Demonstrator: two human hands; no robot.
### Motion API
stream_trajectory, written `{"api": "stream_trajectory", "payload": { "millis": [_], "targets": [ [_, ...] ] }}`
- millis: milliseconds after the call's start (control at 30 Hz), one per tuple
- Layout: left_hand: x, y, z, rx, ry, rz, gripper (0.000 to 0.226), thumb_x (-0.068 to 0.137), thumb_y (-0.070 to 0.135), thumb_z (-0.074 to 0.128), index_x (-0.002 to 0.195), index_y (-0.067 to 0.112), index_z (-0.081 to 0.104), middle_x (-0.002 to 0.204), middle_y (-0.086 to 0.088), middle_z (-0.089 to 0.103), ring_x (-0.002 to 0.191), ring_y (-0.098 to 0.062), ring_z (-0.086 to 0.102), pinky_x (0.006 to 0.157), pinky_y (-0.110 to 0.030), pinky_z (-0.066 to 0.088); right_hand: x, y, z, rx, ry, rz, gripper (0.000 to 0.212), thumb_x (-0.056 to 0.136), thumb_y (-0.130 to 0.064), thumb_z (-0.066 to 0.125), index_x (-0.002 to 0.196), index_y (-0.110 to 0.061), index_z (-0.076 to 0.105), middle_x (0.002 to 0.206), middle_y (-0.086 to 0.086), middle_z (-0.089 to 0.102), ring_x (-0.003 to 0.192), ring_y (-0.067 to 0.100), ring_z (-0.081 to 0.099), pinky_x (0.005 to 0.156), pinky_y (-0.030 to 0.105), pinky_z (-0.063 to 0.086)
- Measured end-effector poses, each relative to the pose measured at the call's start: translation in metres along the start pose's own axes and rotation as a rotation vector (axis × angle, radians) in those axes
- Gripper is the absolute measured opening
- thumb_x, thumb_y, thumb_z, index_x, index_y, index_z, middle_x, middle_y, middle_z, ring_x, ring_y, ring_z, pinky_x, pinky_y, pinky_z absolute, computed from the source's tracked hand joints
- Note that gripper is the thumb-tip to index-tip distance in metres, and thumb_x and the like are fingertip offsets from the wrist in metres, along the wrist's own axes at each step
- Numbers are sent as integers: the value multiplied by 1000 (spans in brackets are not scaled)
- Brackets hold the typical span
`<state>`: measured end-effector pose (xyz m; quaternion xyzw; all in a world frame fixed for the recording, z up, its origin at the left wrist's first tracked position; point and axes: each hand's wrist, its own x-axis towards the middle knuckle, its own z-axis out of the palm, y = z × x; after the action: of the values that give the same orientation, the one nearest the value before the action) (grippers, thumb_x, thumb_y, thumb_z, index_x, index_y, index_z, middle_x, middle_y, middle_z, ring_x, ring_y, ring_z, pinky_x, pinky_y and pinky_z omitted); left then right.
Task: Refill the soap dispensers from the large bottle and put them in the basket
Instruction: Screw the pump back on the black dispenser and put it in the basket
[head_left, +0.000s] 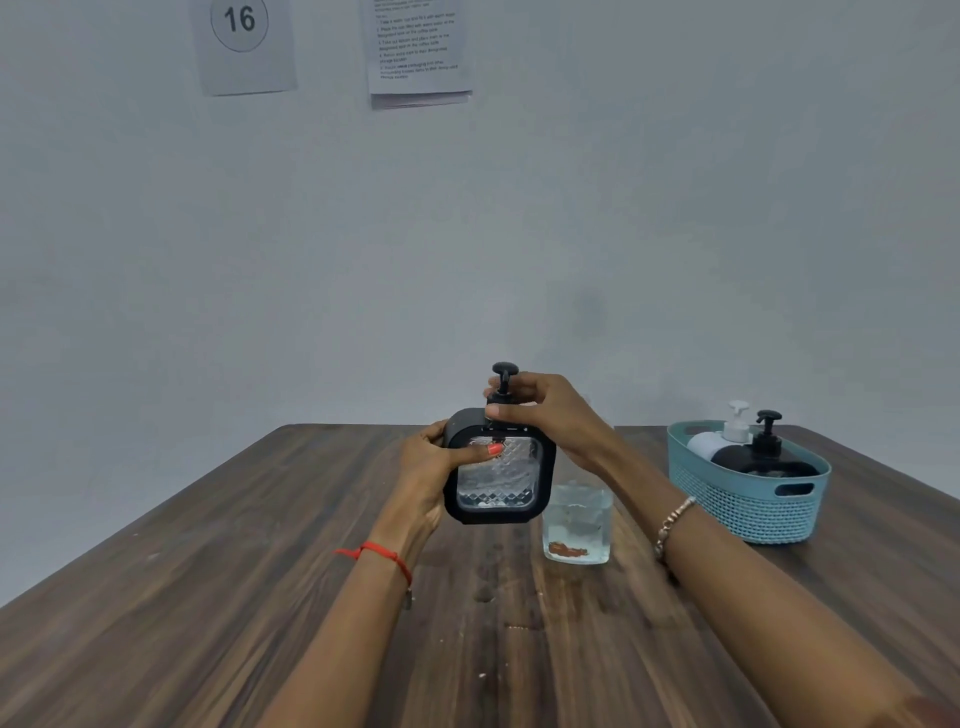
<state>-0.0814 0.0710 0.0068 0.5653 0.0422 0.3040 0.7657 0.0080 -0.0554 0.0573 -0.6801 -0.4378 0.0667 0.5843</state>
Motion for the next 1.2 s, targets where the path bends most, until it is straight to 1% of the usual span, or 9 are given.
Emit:
{"api": "stream_trajectory", "payload": {
  "millis": [100, 200, 333, 400, 500, 633, 900, 1033, 1200],
  "targets": [
    [0, 0, 0, -5, -4, 2, 53, 39, -3, 81, 90, 2, 67, 74, -7, 74, 66, -22, 71, 54, -28, 56, -2, -2, 1, 47, 20, -28, 36, 73, -7, 76, 108, -6, 67, 100, 7, 72, 85, 10, 70, 76, 20, 56],
    [0, -2, 2, 23, 23, 27, 44, 51, -14, 77, 90, 2, 67, 74, -7, 72, 62, -19, 70, 53, -26, 55, -2, -3, 12, -25, 194, -37, 31, 63, -11, 84, 92, -8, 71, 79, -5, 70, 64, -2, 67, 59, 9, 51],
    [0, -4, 4, 46, 64, 28, 43, 56, -17, 76, 94, 0, 66, 79, -10, 71, 62, -20, 70, 53, -27, 56, -2, -1, 26, -139, 330, -55, 20, 62, -18, 85, 72, -11, 69, 71, 0, 69, 68, 15, 68, 66, 24, 56],
    [0, -5, 3, 36, 60, 19, 40, 55, -17, 76, 90, 0, 67, 77, -10, 71, 61, -20, 70, 52, -27, 55, -1, -1, 26, -201, 326, -82, 20, 64, -22, 84, 70, -9, 70, 70, 4, 70, 64, 14, 68, 62, 23, 54],
    [-1, -4, 0, 15, 55, 17, 43, 54, -16, 76, 93, 0, 67, 77, -10, 72, 64, -22, 71, 54, -28, 56, 0, -3, 16, -109, 149, -34, 19, 68, -20, 81, 81, -12, 70, 75, -2, 70, 63, 3, 66, 61, 14, 50],
    [1, -3, -5, 0, 63, 20, 43, 53, -16, 76, 92, 0, 67, 75, -7, 73, 64, -22, 71, 53, -28, 55, 2, -4, 2, 47, -63, 31, 29, 78, -3, 70, 107, -6, 66, 99, 10, 71, 89, 17, 69, 83, 23, 54],
    [2, -11, -2, -39, 110, 24, 35, 57, -18, 74, 85, 2, 66, 72, -8, 72, 62, -23, 69, 58, -33, 59, 1, -2, 22, -9, 184, 7, 25, 72, -1, 75, 96, -6, 71, 87, 5, 72, 63, -1, 66, 62, 12, 52],
    [1, -14, 0, -38, 141, 41, 37, 53, -16, 77, 83, 3, 68, 69, -5, 73, 60, -21, 70, 52, -30, 56, -1, 1, 36, -32, 323, 8, 19, 72, -2, 74, 91, -6, 72, 85, 6, 72, 80, 19, 69, 89, 39, 53],
    [-1, -19, 2, -21, 171, 57, 37, 53, -15, 78, 81, 7, 68, 64, 0, 73, 57, -18, 70, 48, -25, 53, -1, 6, 49, -48, 425, 2, 12, 73, -6, 73, 85, -7, 72, 85, 10, 73, 90, 29, 67, 94, 50, 46]
  ]
}}
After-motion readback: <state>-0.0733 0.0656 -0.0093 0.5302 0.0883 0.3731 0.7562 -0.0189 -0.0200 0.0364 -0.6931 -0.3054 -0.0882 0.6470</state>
